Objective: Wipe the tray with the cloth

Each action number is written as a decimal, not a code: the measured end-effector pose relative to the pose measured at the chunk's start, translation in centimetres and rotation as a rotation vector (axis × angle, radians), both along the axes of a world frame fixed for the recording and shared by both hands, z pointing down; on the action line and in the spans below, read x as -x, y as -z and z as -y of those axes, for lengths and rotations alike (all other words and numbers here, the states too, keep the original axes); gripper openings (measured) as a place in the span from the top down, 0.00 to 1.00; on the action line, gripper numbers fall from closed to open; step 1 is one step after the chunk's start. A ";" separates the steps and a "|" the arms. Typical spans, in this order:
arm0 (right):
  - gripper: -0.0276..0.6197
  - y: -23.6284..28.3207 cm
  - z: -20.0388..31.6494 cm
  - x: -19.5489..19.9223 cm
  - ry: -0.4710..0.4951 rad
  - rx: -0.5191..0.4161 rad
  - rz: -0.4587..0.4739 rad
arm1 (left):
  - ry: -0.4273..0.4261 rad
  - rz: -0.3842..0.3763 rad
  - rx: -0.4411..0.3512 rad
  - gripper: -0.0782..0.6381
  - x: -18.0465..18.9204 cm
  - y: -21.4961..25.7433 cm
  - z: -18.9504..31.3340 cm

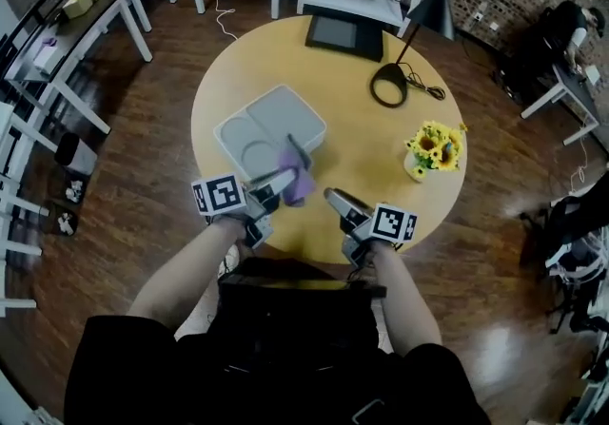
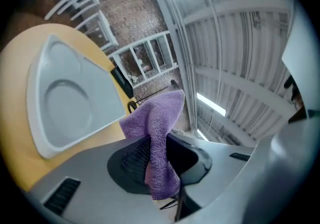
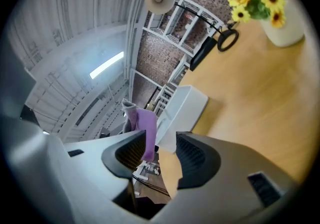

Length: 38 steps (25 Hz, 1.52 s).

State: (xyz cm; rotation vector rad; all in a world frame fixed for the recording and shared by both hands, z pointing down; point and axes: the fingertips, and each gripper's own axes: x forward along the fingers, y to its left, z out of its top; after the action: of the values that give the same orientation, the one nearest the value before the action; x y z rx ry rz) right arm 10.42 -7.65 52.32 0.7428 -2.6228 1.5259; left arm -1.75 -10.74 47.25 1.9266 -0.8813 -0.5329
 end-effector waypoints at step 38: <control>0.95 14.8 0.6 -7.1 -0.509 -0.602 -0.261 | -0.088 0.572 -0.562 0.70 8.7 10.9 0.6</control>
State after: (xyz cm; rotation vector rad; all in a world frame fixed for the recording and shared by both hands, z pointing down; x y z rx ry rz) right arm 17.51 -8.25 37.57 1.6172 -2.8113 0.5728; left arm -10.41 -11.32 36.39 2.6944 -1.0662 -0.1744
